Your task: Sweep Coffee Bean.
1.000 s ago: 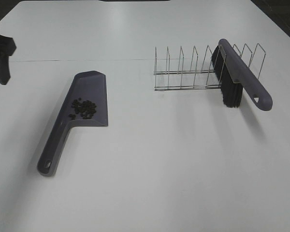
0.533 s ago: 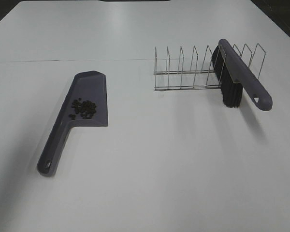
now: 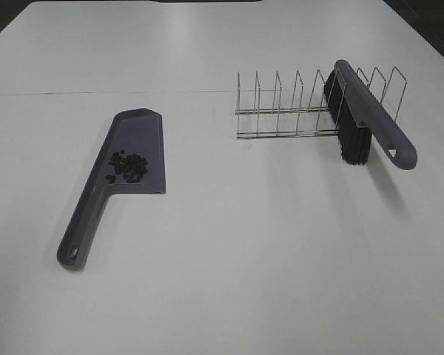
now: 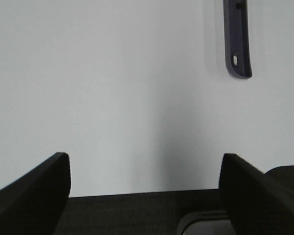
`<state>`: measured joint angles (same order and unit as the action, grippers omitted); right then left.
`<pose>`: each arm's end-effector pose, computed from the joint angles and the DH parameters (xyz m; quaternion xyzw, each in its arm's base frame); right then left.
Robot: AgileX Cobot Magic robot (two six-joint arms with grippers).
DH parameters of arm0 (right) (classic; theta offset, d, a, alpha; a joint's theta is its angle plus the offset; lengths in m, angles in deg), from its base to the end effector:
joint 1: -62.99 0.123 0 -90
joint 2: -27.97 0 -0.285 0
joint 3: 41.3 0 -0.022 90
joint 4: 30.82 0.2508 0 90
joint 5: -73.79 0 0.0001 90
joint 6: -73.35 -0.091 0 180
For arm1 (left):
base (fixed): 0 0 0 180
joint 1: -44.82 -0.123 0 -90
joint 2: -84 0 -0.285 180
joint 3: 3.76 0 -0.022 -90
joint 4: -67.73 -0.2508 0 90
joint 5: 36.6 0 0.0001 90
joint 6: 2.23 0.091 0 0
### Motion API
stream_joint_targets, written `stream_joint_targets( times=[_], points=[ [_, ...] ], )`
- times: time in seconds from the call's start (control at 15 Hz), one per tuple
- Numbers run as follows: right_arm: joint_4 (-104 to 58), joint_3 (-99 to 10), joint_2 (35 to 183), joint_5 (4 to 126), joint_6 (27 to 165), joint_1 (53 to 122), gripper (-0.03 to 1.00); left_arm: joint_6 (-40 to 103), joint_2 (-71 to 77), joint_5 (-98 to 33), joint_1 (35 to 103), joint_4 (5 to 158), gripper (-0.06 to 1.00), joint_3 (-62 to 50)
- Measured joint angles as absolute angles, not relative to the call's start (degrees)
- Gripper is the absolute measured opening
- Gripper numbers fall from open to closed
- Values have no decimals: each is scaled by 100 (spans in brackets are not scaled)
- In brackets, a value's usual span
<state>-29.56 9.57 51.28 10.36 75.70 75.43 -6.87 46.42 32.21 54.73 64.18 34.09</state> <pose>0.0336 0.0093 0.2581 -0.1190 0.9247 0.0427 0.3592 0.0643 -0.0059 0.3075 0.0455 0.9502 -0.0082 0.3083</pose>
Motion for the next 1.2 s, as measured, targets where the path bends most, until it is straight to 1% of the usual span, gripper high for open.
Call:
stream_joint_targets(
  times=[0.2, 0.4, 0.53, 0.8, 0.93, 1.07, 1.2],
  points=[
    [-2956, 957, 5128, 1036, 7570, 7543, 93, -601, 5902, 3215, 5473, 6430, 76, 3696],
    [-2956, 957, 5128, 1036, 7570, 7543, 93, -458, 6567, 3055, 5473, 6464, 76, 4045],
    [-2962, 957, 5128, 1036, 7570, 7543, 93, -57, 6899, 2602, 5473, 6802, 76, 4343],
    [-2962, 957, 4950, 1030, 7570, 7543, 93, 247, 6934, 2550, 5473, 7054, 76, 4360],
    [-2962, 957, 4675, 1030, 7570, 7543, 93, 293, 7037, 2550, 5473, 7129, 76, 4360],
    [-2962, 957, 3976, 1030, 7570, 7543, 93, 189, 7581, 2550, 5473, 7169, 76, 4360],
    [-2962, 962, 3661, 1030, 7570, 7543, 93, 126, 7639, 2550, 5473, 7175, 76, 4360]
  ],
)
